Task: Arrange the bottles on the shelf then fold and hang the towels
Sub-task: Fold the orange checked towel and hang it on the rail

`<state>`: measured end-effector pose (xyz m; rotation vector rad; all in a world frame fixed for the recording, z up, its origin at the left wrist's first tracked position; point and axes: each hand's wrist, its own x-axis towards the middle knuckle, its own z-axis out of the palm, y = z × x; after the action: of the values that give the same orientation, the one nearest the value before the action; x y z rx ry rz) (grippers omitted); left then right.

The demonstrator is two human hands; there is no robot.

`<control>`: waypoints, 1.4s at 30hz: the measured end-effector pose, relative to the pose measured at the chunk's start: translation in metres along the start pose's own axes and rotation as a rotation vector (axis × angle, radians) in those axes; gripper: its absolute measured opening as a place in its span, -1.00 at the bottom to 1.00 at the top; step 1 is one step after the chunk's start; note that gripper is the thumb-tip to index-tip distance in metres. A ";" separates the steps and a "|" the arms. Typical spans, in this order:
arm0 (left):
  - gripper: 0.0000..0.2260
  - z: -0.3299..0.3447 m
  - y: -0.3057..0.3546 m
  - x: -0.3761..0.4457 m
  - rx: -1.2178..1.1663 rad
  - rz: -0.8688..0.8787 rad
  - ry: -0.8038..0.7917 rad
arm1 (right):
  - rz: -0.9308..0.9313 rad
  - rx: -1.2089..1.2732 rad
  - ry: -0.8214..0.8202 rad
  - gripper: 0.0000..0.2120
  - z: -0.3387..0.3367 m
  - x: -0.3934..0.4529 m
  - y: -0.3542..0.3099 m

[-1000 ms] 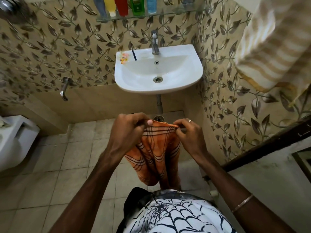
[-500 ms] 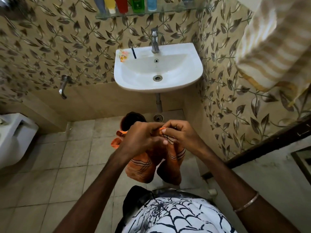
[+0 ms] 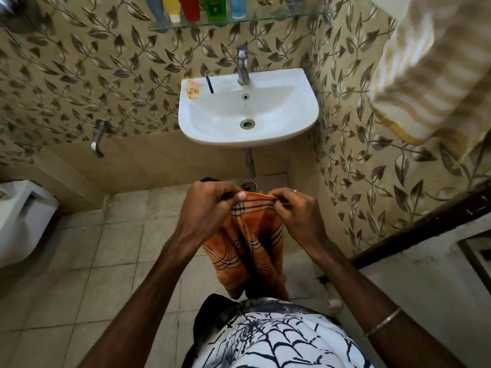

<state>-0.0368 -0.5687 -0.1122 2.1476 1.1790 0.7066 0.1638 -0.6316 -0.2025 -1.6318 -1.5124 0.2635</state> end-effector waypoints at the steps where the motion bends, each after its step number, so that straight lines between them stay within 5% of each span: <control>1: -0.88 -0.003 -0.002 0.001 -0.006 -0.018 0.011 | 0.022 0.008 -0.001 -0.86 -0.001 0.000 0.001; 4: -0.88 -0.008 -0.009 0.002 -0.015 -0.053 0.045 | 0.173 0.150 -0.027 -0.87 -0.001 0.004 -0.002; 8: -0.88 -0.007 -0.017 0.003 0.094 -0.081 0.069 | 0.568 0.755 -0.240 -0.87 -0.006 0.016 -0.017; 10: -0.79 -0.003 -0.016 0.003 0.089 -0.071 0.051 | 0.589 0.831 -0.305 -0.80 -0.008 0.019 -0.021; 14: -0.54 0.007 -0.007 -0.001 -0.114 -0.066 -0.167 | 0.457 0.808 -0.423 -0.74 -0.011 0.019 -0.028; 17: -0.63 0.014 -0.004 -0.001 -0.195 -0.041 -0.264 | 0.386 0.785 -0.472 -0.74 -0.014 0.019 -0.029; 29: -0.88 0.010 -0.001 -0.002 -0.123 0.091 -0.105 | -0.100 0.106 -0.124 -0.82 -0.005 0.004 -0.014; 34: -0.92 0.003 -0.003 -0.001 -0.136 0.055 -0.019 | 0.011 0.009 -0.075 -0.79 -0.002 0.002 -0.008; 38: -0.91 0.002 -0.013 0.000 -0.094 0.026 0.014 | 0.221 0.239 -0.273 -0.76 -0.010 0.009 -0.007; 42: -0.58 0.006 -0.017 -0.001 -0.068 0.012 -0.080 | 0.298 0.537 -0.438 -0.80 -0.012 0.012 -0.015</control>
<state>-0.0426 -0.5635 -0.1290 2.1088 1.0858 0.6500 0.1643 -0.6283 -0.1805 -1.3993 -1.3346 1.1503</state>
